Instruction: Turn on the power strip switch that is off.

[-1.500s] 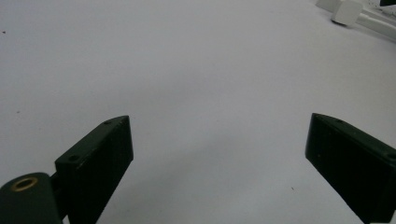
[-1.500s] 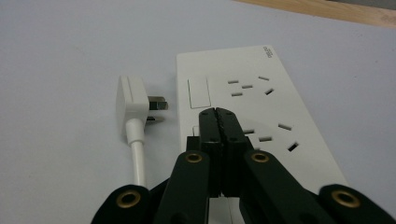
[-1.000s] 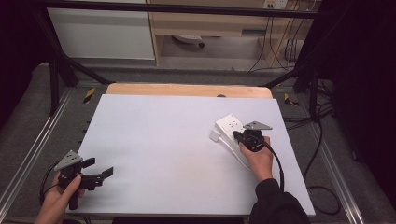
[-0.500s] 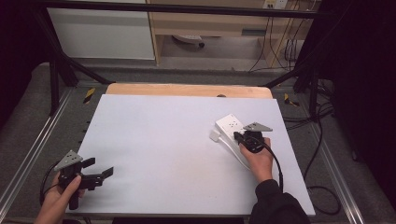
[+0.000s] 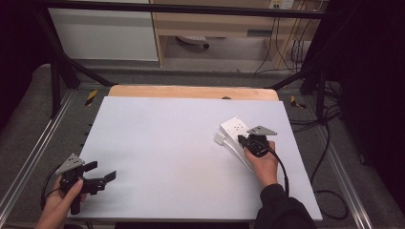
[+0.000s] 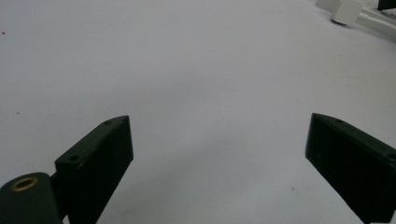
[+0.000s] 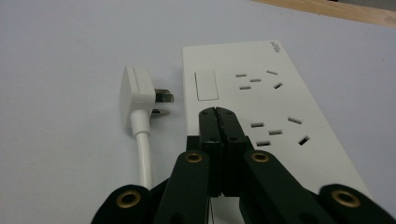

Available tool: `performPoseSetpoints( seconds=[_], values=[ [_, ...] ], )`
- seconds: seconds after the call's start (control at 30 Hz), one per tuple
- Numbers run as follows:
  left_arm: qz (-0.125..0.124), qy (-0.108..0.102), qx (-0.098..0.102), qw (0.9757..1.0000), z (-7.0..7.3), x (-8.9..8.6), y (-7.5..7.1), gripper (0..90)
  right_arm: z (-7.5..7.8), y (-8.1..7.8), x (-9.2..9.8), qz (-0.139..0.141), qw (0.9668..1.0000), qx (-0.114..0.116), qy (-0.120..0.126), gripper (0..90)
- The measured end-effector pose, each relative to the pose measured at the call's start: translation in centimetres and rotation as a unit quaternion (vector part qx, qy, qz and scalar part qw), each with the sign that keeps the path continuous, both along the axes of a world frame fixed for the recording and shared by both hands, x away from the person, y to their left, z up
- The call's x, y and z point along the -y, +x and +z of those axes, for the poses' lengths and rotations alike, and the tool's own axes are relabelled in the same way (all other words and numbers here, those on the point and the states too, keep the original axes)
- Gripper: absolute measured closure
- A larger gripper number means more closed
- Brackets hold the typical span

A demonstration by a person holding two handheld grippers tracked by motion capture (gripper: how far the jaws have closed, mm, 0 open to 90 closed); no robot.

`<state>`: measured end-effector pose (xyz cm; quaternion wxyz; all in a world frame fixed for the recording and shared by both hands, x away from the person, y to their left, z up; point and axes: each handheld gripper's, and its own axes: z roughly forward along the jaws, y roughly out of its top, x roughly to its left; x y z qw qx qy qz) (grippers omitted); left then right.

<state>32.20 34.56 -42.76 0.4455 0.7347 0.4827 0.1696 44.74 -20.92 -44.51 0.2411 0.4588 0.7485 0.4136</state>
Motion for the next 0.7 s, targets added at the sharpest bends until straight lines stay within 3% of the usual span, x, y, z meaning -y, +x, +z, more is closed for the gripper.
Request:
performPoseSetpoints(
  seconds=[0.7],
  values=[
    [-0.001, 0.002, 0.001, 1.0, -0.01, 0.04, -0.01, 7.8, -0.02, 0.02, -0.03, -0.001, 1.0, 0.0, 0.0, 90.0]
  ],
)
